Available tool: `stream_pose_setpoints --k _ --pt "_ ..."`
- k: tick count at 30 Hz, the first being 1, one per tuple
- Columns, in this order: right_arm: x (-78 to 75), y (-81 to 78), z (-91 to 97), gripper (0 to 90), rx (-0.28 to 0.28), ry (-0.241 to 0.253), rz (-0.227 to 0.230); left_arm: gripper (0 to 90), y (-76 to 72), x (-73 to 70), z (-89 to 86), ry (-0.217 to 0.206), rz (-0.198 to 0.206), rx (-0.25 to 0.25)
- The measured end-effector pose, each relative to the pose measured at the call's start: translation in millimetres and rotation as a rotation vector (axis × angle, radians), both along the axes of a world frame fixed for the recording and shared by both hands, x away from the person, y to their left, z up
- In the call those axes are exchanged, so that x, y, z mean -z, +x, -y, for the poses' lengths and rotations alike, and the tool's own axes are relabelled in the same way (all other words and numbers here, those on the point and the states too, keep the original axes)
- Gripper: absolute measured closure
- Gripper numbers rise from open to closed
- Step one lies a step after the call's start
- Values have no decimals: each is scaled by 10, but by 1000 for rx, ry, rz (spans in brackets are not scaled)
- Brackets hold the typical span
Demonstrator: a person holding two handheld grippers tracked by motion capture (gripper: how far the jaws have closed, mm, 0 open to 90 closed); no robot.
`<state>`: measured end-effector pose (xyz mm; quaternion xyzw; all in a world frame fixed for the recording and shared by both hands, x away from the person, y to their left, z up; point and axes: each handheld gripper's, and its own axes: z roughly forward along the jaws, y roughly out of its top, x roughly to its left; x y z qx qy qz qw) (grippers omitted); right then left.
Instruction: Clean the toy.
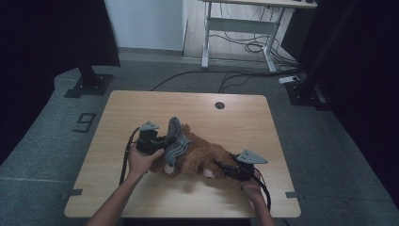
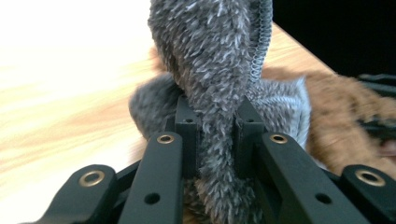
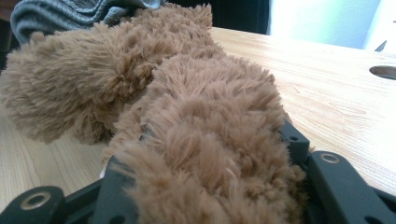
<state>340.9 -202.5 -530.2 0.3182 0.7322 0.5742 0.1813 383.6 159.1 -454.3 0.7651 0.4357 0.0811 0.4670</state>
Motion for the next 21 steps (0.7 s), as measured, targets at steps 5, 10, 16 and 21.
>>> stream_pose_setpoints --k 5,10,16,21 --pt "3 -2 2 505 -2 3 -1 767 3 153 -220 -4 -38 -43" --pt "3 -3 7 502 -6 3 -2 767 65 152 -307 45 -47 -83" --pt "-3 -4 15 498 -10 1 -1 768 57 -162 -85 55 14 -34" --pt "-10 -25 12 478 -18 -11 11 766 87 -388 310 29 39 45"
